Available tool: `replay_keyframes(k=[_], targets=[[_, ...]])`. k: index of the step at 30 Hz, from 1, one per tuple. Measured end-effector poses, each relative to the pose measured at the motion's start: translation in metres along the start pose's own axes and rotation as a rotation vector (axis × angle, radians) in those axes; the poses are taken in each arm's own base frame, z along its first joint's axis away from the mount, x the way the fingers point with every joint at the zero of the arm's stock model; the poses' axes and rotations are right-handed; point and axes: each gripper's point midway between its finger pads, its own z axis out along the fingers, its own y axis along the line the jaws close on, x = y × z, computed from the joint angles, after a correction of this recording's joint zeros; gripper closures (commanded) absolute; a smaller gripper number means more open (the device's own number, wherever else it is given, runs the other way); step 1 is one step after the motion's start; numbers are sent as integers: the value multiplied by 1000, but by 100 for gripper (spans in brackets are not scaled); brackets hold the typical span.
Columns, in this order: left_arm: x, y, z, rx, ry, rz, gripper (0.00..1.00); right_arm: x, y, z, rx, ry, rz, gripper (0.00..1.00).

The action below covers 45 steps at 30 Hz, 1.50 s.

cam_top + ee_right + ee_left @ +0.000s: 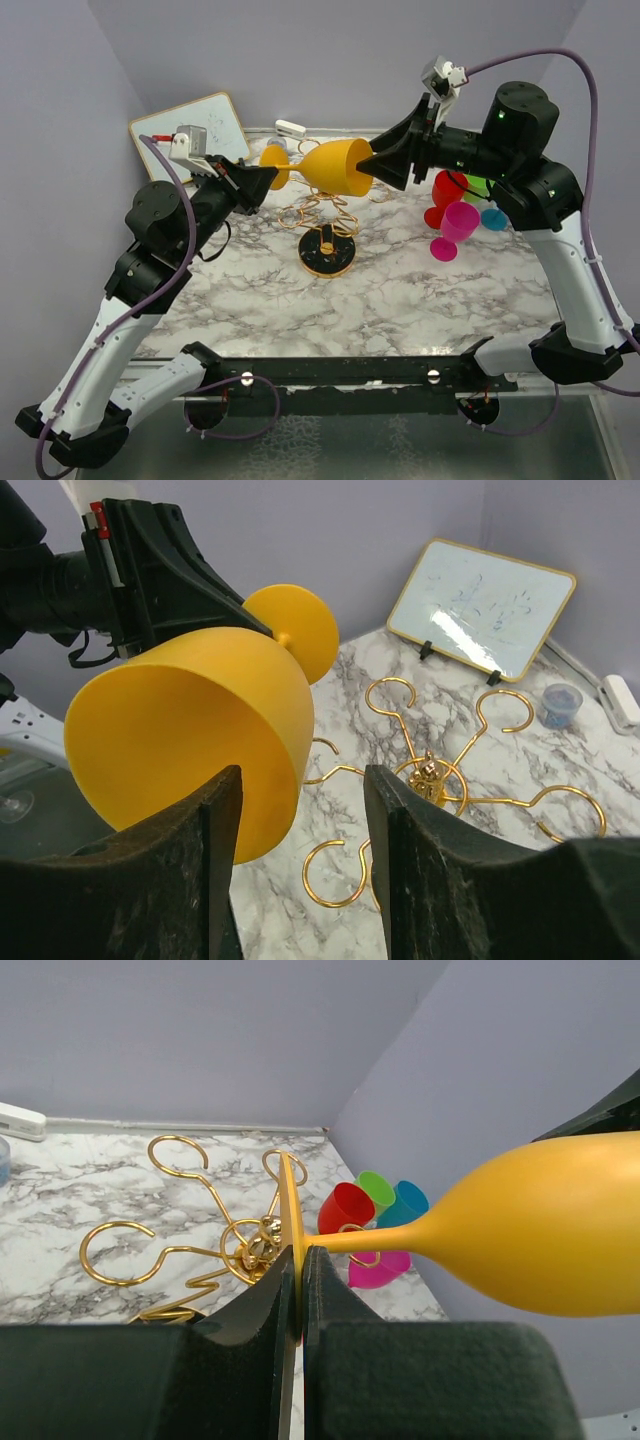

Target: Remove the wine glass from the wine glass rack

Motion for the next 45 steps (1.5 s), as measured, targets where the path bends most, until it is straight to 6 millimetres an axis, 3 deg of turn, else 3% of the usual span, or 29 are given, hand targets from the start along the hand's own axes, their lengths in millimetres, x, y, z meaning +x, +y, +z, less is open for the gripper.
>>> replay_keyframes(k=[4, 7, 9, 12, 14, 17, 20, 23, 26, 31, 35, 38, 45], targets=[[2, -2, 2, 14, 3, -5, 100, 6, -1, 2, -6, 13, 24, 59], [2, -4, 5, 26, 4, -7, 100, 6, 0, 3, -8, 11, 33, 87], [3, -4, 7, 31, 5, -8, 100, 6, 0, 3, -9, 11, 41, 98], [3, -4, 10, 31, 6, -7, 91, 6, -4, 4, 13, 7, 49, 99], [4, -4, 9, 30, 7, -3, 79, 8, -11, 5, 41, 5, 60, 99], [4, -3, 9, 28, 10, -1, 45, 13, -16, 4, 71, 5, 76, 99], [4, -2, 9, 21, 8, 4, 27, 14, -18, 0, 108, -3, 89, 99], [2, 3, 6, -4, -1, 8, 20, 7, -22, -13, 185, -39, 92, 99], [0, 11, 0, -50, -13, 14, 19, 1, -28, -32, 287, -85, 88, 99], [-8, 30, -21, -141, -75, 35, 21, -21, -46, -80, 538, -207, 57, 99], [1, 58, -45, -237, -121, 57, 22, -37, -79, -120, 816, -281, 6, 99], [10, 79, -61, -306, -147, 78, 23, -42, -116, -134, 1030, -264, -50, 99], [42, 125, -79, -463, -125, 122, 24, -15, -207, -83, 1249, -33, -83, 99]])
